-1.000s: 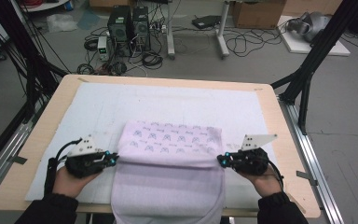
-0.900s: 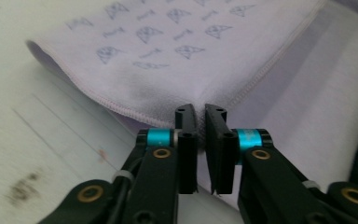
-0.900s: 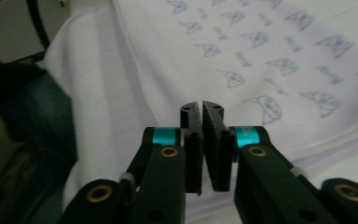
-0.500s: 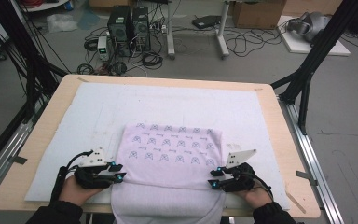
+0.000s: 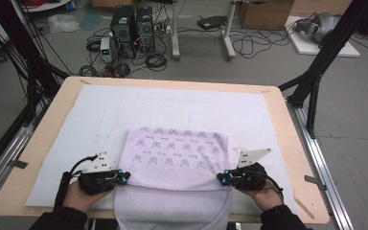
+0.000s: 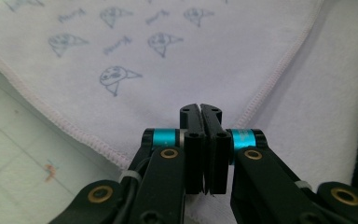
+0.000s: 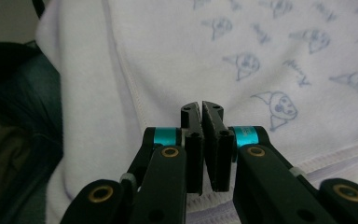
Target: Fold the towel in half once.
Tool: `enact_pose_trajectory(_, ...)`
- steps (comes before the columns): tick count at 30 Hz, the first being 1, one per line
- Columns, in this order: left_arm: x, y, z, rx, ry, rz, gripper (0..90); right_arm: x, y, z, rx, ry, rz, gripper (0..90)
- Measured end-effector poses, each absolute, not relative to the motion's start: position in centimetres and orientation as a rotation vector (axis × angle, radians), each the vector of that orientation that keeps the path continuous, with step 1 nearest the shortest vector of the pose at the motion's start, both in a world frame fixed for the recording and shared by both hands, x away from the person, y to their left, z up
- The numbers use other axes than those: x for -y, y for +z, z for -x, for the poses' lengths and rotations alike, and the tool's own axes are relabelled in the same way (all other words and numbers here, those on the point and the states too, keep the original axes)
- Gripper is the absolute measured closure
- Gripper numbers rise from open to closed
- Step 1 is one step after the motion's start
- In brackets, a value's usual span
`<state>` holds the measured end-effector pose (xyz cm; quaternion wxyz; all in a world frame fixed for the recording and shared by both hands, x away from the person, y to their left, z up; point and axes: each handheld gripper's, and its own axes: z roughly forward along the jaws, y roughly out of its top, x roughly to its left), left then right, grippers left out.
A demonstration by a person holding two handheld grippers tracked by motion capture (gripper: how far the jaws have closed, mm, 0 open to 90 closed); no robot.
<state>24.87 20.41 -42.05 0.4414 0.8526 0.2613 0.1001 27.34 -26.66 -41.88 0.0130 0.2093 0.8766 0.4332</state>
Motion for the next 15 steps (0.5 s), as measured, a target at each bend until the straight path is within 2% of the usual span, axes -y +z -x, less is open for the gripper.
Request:
enact_pose_trajectory(5, -20.9, -40.8, -22.4, -0.616, 0.261, -2.083, 87.5, 26.8, -40.3, -25.7, -2.724, 1.358, -0.607, 87.3)
enact_pose_trajectory(7, -20.9, -40.9, -21.3, -0.596, 0.225, -2.086, 87.1, 27.0, -40.1, -24.5, -2.752, 1.352, -0.598, 87.2)
enact_pose_trajectory(8, -20.8, -41.1, -21.0, -0.596, 0.208, -2.093, 84.1, 27.1, -40.3, -24.1, -2.766, 1.372, -0.593, 86.0)
enact_pose_trajectory(10, -20.7, -41.4, -21.2, -0.605, 0.230, -2.113, 69.5, 27.2, -40.9, -23.8, -2.790, 1.399, -0.631, 72.2)
enact_pose_trajectory(15, -20.6, -41.0, -24.1, -0.665, 0.305, -2.073, 62.5, 27.2, -41.3, -26.4, -2.706, 1.360, -0.741, 54.2)
